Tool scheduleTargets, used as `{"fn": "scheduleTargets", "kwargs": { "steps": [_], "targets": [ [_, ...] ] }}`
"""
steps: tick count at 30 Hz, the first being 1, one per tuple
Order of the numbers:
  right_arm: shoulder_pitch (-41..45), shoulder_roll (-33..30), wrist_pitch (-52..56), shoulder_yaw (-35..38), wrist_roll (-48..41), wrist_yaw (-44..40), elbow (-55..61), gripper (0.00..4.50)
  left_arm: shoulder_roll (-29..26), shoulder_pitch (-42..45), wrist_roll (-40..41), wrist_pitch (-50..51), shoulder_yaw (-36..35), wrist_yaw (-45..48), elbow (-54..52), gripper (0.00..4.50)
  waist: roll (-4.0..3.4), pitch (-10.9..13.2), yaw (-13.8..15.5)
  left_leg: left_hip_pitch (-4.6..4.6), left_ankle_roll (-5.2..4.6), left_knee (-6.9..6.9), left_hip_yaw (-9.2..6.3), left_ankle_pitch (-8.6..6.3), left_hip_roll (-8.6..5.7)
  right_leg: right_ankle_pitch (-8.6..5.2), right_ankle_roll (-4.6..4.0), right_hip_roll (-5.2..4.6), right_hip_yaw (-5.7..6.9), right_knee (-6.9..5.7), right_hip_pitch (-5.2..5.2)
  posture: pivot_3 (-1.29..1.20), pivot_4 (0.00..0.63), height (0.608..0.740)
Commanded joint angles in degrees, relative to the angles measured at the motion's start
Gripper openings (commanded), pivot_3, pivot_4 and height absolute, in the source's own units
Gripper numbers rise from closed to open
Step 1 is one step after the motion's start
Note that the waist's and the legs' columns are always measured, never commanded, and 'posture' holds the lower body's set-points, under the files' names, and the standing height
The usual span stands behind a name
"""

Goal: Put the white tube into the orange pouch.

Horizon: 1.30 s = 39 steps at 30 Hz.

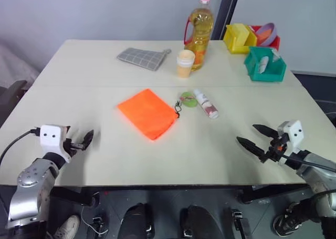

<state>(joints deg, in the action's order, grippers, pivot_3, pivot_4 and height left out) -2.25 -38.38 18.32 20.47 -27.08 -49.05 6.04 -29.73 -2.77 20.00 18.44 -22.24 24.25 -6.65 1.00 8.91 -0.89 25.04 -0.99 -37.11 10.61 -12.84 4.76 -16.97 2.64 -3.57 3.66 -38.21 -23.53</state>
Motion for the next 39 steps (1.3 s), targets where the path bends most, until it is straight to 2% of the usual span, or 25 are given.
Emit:
{"fn": "scheduleTargets", "kwargs": {
  "steps": [1,6,11,16,20,25,28,35,39],
  "targets": [
    [-0.06,-0.75,-0.26,0.56,-0.16,0.46,2.61,4.50,-0.61,0.15,0.68,-0.15,-1.41,0.26,-1.84,4.45,0.00,0.00,-0.01,0.00,0.00,0.00,0.00,0.00,0.00,0.00,0.00,0.00,0.00,0.00,0.00,0.00,0.150,0.740],
    [-0.96,-0.48,0.18,0.75,-0.40,1.53,4.37,4.50,-0.80,1.43,1.40,0.31,-0.90,0.95,-2.07,4.45,0.00,0.00,0.06,0.00,0.02,0.00,0.00,-0.01,0.00,-0.01,-0.01,-0.01,0.00,0.01,0.00,0.00,0.150,0.740],
    [-1.06,-0.16,0.47,-0.06,-0.36,2.38,5.33,4.50,-1.66,2.10,-0.56,1.78,4.19,2.13,-6.11,4.45,0.00,0.00,0.10,0.00,0.02,0.00,0.00,-0.02,0.00,-0.03,-0.05,-0.01,-0.01,0.02,0.01,0.00,0.150,0.740],
    [1.33,-0.27,2.10,-1.96,-1.34,3.02,7.61,4.50,-2.57,6.56,-4.77,2.77,15.74,4.42,-15.05,4.45,0.00,0.00,0.18,0.01,0.02,0.00,0.00,-0.02,-0.01,-0.02,-0.08,-0.01,-0.01,0.04,0.02,0.00,0.150,0.740],
    [0.58,0.13,3.76,-3.54,-2.24,3.03,11.76,4.50,-0.76,12.98,-9.03,5.85,24.37,2.77,-18.52,4.45,-0.01,0.00,0.15,0.01,-0.05,0.02,0.01,0.03,-0.02,-0.01,-0.08,0.01,-0.02,0.05,0.04,0.00,0.150,0.740],
    [0.37,0.87,6.01,-5.94,-3.65,3.91,17.37,4.50,0.96,20.64,-20.29,7.97,38.15,1.20,-18.09,4.45,-0.01,0.00,0.13,0.01,-0.16,0.03,0.01,0.09,-0.03,0.01,-0.03,0.06,-0.01,0.05,0.04,0.00,0.150,0.740],
    [0.27,0.63,8.12,-7.51,-5.26,3.71,21.03,4.50,2.94,24.28,-27.23,8.83,43.96,-0.98,-15.67,4.45,0.00,0.00,0.22,0.01,-0.17,0.00,0.01,0.09,-0.03,0.01,-0.02,0.07,-0.01,0.05,0.04,0.00,0.150,0.740],
    [1.46,0.69,10.75,-10.14,-6.59,4.50,25.49,4.50,8.51,26.49,-35.56,13.20,48.28,-4.81,-12.08,4.45,0.01,0.01,0.22,0.01,-0.21,-0.01,-0.01,0.08,-0.04,0.00,-0.02,0.07,-0.02,0.06,0.04,0.00,0.150,0.740],
    [1.69,1.00,10.68,-11.01,-6.29,4.74,25.19,4.50,9.69,27.23,-38.94,14.66,48.83,-5.54,-10.62,4.45,0.01,0.01,0.25,0.01,-0.22,-0.03,-0.01,0.08,-0.04,0.00,-0.02,0.06,-0.02,0.06,0.04,0.00,0.150,0.740]
  ]
}}
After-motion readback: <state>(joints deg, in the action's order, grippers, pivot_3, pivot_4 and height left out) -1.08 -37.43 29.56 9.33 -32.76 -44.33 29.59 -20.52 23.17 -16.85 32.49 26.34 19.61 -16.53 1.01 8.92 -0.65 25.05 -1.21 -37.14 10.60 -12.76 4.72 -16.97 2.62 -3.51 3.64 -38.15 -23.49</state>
